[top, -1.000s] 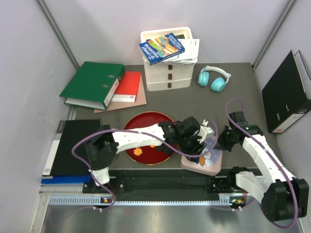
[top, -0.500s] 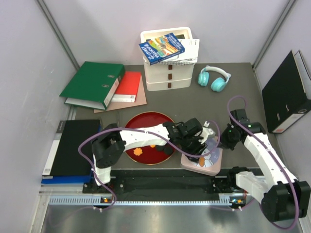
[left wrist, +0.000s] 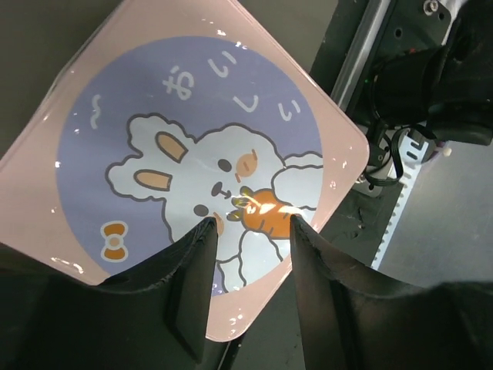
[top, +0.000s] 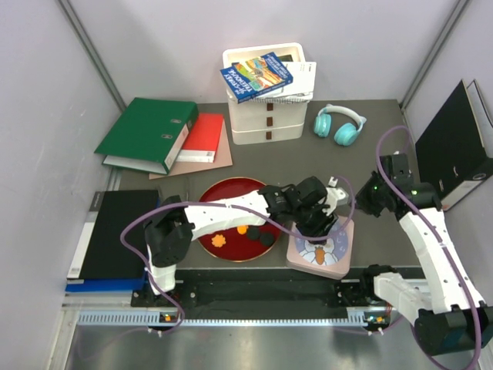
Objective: Pack the cookies
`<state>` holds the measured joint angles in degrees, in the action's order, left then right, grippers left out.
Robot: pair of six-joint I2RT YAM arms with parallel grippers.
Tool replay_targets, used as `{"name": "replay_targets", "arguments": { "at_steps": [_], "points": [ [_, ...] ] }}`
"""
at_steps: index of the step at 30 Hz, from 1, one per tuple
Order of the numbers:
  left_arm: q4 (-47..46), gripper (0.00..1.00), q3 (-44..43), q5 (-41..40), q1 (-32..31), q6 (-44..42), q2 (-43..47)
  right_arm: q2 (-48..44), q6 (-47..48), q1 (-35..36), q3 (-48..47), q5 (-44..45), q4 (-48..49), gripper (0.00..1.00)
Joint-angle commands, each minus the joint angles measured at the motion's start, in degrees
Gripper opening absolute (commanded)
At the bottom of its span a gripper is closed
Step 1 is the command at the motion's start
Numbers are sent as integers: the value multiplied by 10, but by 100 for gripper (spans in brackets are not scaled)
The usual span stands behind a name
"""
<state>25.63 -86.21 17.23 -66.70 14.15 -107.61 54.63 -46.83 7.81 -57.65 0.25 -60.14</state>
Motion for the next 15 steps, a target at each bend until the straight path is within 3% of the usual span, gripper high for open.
{"name": "replay_targets", "arguments": {
  "at_steps": [1, 2, 6, 8, 9, 15],
  "points": [
    [-15, 48, 3, -49, 29, 52, 42, -22, 50, 2, -4, -43, 36, 7],
    [-15, 48, 12, -59, 39, 64, 69, -38, 59, 2, 2, -59, 53, 10],
    [-2, 60, 70, -160, 96, 128, 142, -68, 75, 2, 18, -92, 123, 44],
    [38, 72, 79, -198, 129, 144, 170, -66, 86, 4, 10, -91, 140, 51],
    [53, 73, 79, -208, 140, 153, 175, -60, 89, 4, 2, -90, 143, 56],
    [142, 70, 67, -299, 167, 150, 197, -47, 100, 14, -11, -84, 185, 59]
  ]
}}
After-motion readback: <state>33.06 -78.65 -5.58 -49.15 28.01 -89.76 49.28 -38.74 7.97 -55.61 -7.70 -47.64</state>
